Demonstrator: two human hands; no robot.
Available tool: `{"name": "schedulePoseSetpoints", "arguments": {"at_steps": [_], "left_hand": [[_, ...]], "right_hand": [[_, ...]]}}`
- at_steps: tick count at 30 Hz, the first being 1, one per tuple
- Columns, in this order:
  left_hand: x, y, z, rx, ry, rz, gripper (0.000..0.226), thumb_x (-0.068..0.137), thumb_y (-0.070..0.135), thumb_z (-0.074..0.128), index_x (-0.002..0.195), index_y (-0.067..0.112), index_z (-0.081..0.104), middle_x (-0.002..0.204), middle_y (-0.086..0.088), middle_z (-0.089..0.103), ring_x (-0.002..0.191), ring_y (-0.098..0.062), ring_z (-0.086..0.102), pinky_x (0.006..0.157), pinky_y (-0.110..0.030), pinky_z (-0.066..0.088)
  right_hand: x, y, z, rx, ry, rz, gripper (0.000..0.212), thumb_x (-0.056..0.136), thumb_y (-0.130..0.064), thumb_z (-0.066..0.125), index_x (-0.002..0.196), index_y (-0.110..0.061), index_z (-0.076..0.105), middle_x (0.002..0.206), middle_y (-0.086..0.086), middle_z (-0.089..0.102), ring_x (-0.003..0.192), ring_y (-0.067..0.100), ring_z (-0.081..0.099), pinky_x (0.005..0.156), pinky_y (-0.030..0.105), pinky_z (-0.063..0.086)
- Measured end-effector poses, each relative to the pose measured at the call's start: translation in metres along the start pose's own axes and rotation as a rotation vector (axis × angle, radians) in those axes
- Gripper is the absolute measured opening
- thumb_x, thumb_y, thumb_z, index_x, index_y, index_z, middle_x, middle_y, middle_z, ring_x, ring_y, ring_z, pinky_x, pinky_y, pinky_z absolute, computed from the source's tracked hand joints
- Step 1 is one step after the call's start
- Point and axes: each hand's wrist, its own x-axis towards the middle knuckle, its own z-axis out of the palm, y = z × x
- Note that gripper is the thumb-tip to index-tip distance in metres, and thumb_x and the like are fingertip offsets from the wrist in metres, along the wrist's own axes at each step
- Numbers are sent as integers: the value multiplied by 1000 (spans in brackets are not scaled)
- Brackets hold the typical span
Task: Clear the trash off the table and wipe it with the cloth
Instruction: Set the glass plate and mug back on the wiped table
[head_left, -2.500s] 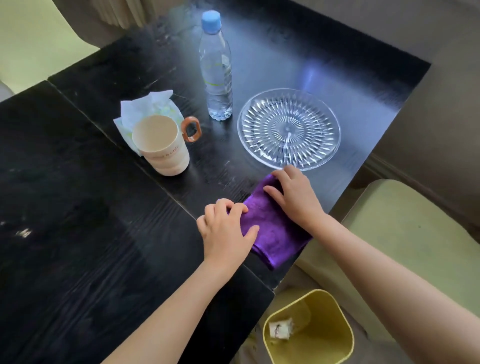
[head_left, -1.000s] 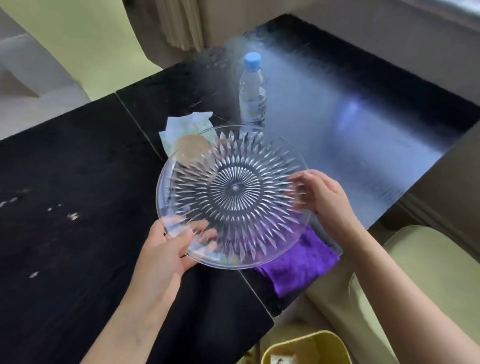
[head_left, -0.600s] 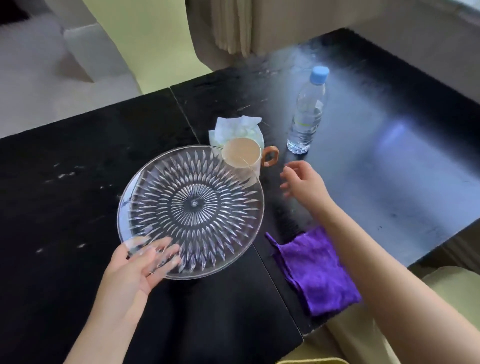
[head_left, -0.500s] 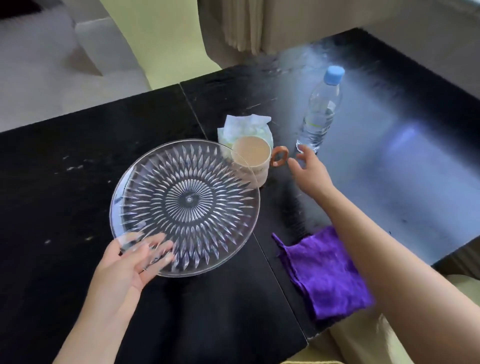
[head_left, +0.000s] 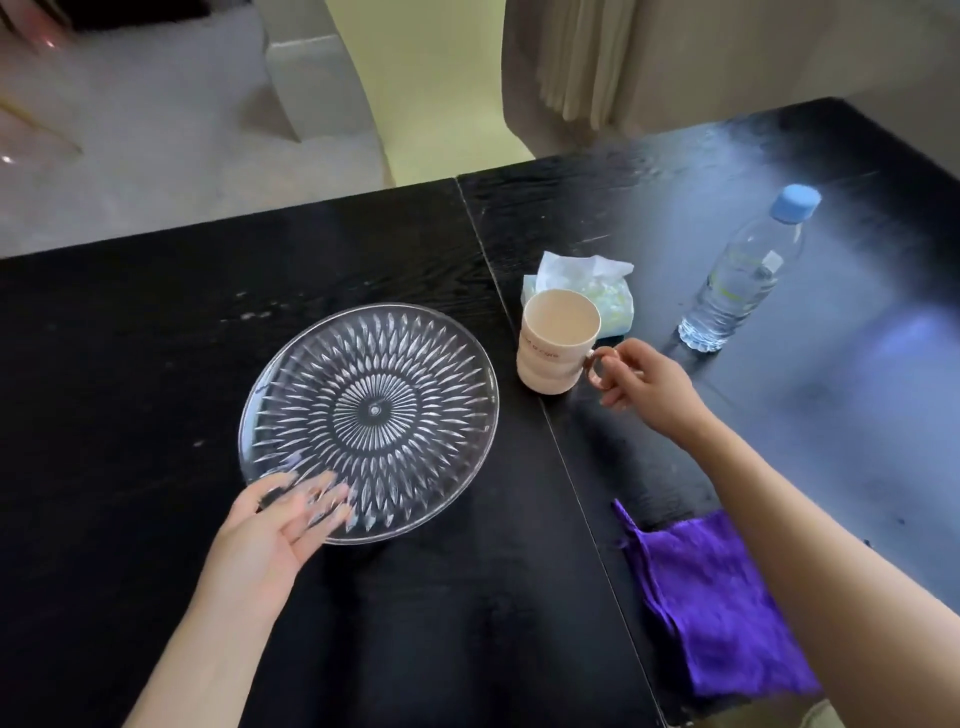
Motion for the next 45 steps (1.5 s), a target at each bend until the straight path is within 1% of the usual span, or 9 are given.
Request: {"name": "schedulePoseSetpoints", "arguments": {"at_steps": [4, 8, 13, 17, 22, 32, 36, 40, 45], "left_hand": [[6, 7, -18, -21, 24, 11, 31, 92, -9, 44, 117, 9, 48, 106, -24, 65, 78, -28, 74, 60, -33, 61], [12, 13, -42, -58, 40, 20, 29, 92, -9, 44, 115, 9, 47, 106, -26, 64, 78, -29, 74, 60, -33, 61], [12, 26, -88, -110, 65, 24, 28, 92, -9, 44, 114, 8, 48, 103, -25, 65, 77, -29, 74, 60, -34, 61], [15, 41, -142, -130, 123, 20, 28, 91, -8, 45, 114, 8, 49, 103, -24, 66, 77, -29, 74, 60, -34, 61], [16, 66, -222, -159, 197, 37, 30, 92, -9, 44, 115, 9, 48, 103, -24, 66, 75, -28, 74, 62, -35, 61], [42, 107, -354, -228, 351, 70, 27, 89, -15, 41, 91, 10, 47, 106, -31, 60, 77, -36, 71, 68, -42, 60], [56, 118, -381, -224, 377, 56, 26, 89, -15, 40, 99, 8, 44, 112, -34, 55, 86, -41, 65, 63, -40, 61], [65, 124, -392, -195, 405, 43, 31, 91, -14, 38, 113, 8, 41, 116, -31, 52, 88, -40, 63, 75, -47, 57], [76, 127, -388, -26, 525, 15, 38, 90, -14, 42, 127, -1, 42, 93, -19, 52, 81, -32, 61, 80, -46, 52]], "right_hand": [[-10, -12, 12, -8, 46, -86, 9, 94, -15, 50, 87, -11, 54, 74, 2, 61, 50, -1, 59, 52, 11, 50], [-15, -41, 38, 56, 17, -139, 20, 94, -14, 51, 77, -24, 53, 72, 0, 62, 52, 1, 61, 56, 17, 54], [-23, -78, 95, 61, -39, -173, 11, 94, -16, 51, 85, -13, 56, 75, 0, 63, 55, 1, 61, 55, 16, 53], [-36, -107, 151, 42, -76, -203, 20, 94, -16, 51, 75, -22, 50, 78, -3, 65, 54, 2, 61, 55, 19, 54], [-52, -139, 228, 56, -127, -220, 19, 94, -15, 50, 75, -17, 50, 83, -11, 66, 55, 4, 62, 54, 18, 54], [-75, -193, 370, 101, -220, -240, 24, 93, -14, 51, 71, -24, 50, 79, -11, 64, 49, 0, 59, 48, 13, 49], [-79, -205, 408, 118, -248, -227, 24, 93, -14, 51, 71, -24, 50, 81, -13, 64, 49, 1, 58, 49, 14, 50], [-79, -213, 430, 86, -275, -237, 24, 93, -14, 51, 71, -25, 49, 85, -16, 65, 50, 0, 58, 50, 14, 50], [-77, -217, 437, 22, -303, -258, 23, 94, -13, 48, 73, -24, 50, 81, -10, 64, 52, 0, 58, 51, 13, 50]]}}
